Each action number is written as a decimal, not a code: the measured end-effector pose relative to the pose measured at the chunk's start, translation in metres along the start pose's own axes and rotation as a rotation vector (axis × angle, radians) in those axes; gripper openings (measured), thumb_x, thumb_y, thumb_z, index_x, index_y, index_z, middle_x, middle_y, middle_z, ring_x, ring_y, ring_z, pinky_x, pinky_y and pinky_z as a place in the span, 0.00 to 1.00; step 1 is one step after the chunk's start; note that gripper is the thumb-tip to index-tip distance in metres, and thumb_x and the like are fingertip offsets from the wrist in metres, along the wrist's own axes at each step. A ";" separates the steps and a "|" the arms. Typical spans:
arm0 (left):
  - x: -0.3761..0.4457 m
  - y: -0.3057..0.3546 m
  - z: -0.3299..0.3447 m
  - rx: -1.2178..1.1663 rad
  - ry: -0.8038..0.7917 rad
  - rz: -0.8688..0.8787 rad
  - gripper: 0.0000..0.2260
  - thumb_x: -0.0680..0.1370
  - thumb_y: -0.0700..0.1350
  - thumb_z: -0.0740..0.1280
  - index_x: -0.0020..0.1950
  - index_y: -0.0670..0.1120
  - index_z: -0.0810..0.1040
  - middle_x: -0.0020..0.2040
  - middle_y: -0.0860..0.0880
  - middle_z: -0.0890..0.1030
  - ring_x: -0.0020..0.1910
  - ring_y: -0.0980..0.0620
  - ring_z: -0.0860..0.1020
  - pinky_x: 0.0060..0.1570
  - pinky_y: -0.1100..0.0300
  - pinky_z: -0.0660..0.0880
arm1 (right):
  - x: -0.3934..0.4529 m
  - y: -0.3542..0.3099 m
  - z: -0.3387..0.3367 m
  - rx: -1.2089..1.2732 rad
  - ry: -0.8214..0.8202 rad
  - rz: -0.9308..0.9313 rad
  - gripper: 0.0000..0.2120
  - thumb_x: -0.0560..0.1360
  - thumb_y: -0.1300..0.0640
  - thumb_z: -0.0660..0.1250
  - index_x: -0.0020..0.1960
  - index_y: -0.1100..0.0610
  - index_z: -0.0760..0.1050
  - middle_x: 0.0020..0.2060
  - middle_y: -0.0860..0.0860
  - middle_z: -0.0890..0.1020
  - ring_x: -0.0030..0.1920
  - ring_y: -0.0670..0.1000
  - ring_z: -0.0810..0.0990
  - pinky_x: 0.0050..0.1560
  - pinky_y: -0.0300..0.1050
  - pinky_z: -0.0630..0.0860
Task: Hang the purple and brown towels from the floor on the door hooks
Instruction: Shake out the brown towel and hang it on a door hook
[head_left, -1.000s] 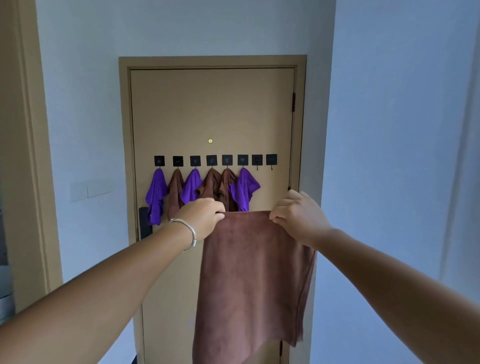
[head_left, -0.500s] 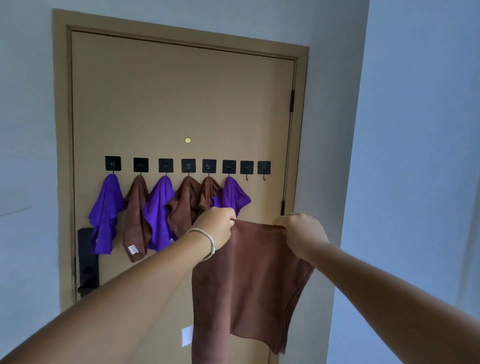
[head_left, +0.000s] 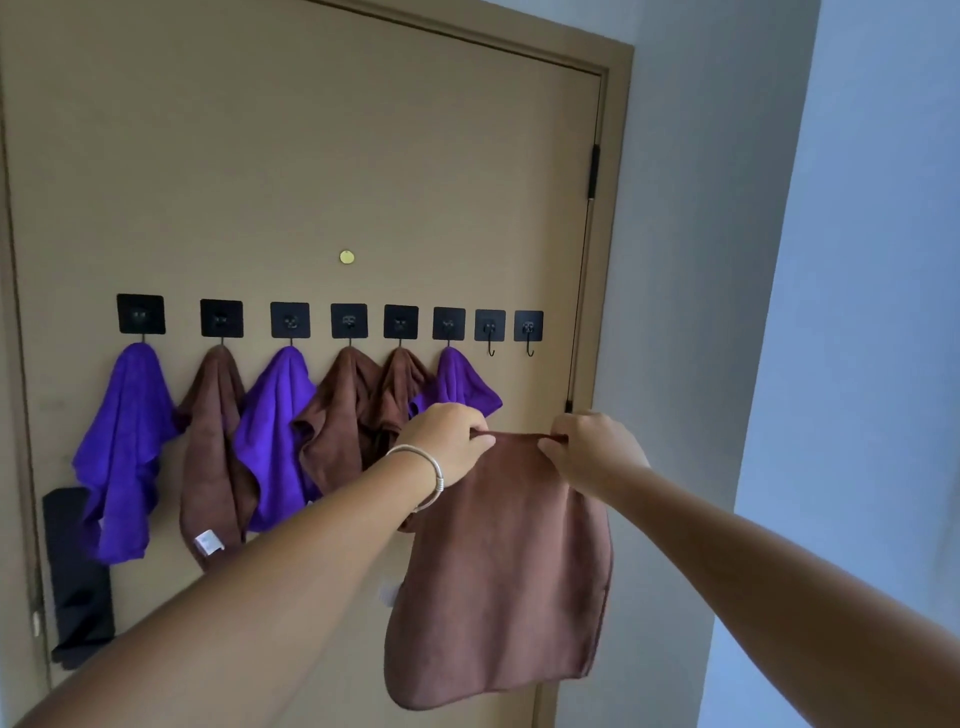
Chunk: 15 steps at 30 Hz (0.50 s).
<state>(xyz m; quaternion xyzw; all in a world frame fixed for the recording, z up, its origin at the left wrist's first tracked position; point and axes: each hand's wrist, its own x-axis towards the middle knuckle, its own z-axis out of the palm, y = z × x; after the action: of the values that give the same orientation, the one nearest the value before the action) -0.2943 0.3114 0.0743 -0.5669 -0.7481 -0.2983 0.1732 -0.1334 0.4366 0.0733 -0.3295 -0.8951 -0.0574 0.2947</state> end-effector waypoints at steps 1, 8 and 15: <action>0.006 -0.004 0.004 -0.005 0.005 -0.005 0.08 0.77 0.52 0.65 0.41 0.53 0.78 0.40 0.54 0.81 0.42 0.52 0.77 0.43 0.55 0.76 | 0.007 0.001 0.004 -0.004 0.001 -0.008 0.12 0.78 0.46 0.59 0.46 0.52 0.76 0.42 0.49 0.75 0.43 0.53 0.77 0.41 0.46 0.76; 0.059 -0.020 0.033 -0.027 0.053 -0.042 0.08 0.79 0.51 0.62 0.42 0.50 0.76 0.40 0.51 0.80 0.41 0.49 0.77 0.39 0.57 0.71 | 0.065 0.021 0.028 -0.046 0.167 -0.069 0.13 0.80 0.48 0.57 0.48 0.52 0.78 0.44 0.49 0.79 0.49 0.54 0.74 0.44 0.45 0.70; 0.135 -0.033 0.062 -0.072 0.063 -0.163 0.09 0.78 0.51 0.62 0.40 0.51 0.76 0.36 0.54 0.77 0.40 0.51 0.77 0.39 0.59 0.68 | 0.139 0.053 0.061 0.261 0.211 -0.031 0.09 0.80 0.50 0.58 0.45 0.51 0.74 0.37 0.49 0.78 0.38 0.53 0.76 0.35 0.44 0.72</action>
<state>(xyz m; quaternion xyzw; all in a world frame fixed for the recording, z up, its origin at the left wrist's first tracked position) -0.3612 0.4463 0.0994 -0.5005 -0.7746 -0.3558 0.1513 -0.2152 0.5732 0.0970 -0.2667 -0.8640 0.0206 0.4266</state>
